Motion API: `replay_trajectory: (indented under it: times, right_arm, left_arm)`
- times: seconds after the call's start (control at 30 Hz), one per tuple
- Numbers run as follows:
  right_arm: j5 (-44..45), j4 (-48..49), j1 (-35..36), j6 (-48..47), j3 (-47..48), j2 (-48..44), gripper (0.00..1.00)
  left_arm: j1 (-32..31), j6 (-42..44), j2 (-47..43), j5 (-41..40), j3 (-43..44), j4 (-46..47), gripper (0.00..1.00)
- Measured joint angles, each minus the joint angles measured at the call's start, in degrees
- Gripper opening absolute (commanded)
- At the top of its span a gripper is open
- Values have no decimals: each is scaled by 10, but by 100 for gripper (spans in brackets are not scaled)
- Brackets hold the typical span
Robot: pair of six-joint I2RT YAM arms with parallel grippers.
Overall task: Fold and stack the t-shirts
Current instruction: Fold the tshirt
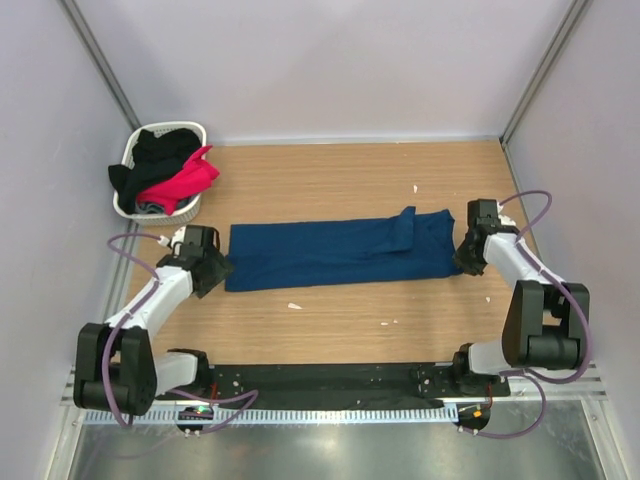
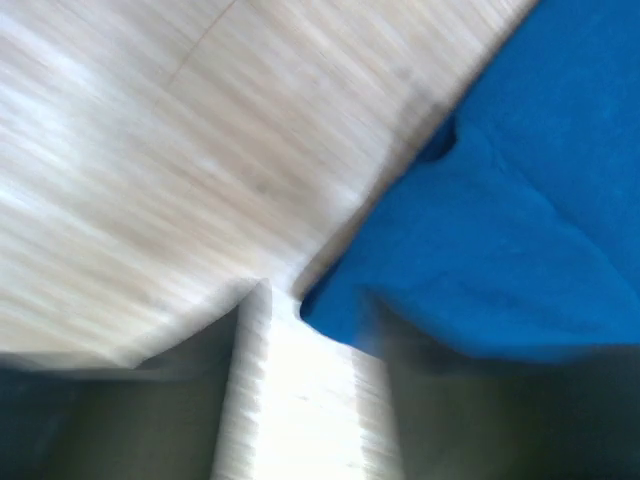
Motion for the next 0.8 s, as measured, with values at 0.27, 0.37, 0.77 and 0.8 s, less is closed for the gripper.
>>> replay_trajectory:
  times: [0.27,0.37,0.77,0.8]
  right_arm:
    - [15,-66,-5,-14,60,-64,81]
    - [1,-72,-5,-31,128,-74,86]
    - [-45,2,76,-21,97,-41,81]
    - [-41,2,87,-19,88,-28,80]
  left_arm:
    - [1,34,-38,8,105,-93,96]
    - [1,57,-54,21,176,-92,97]
    - [-5,64,-68,115,154,-45,98]
    - [-5,64,-68,120,149,-45,98]
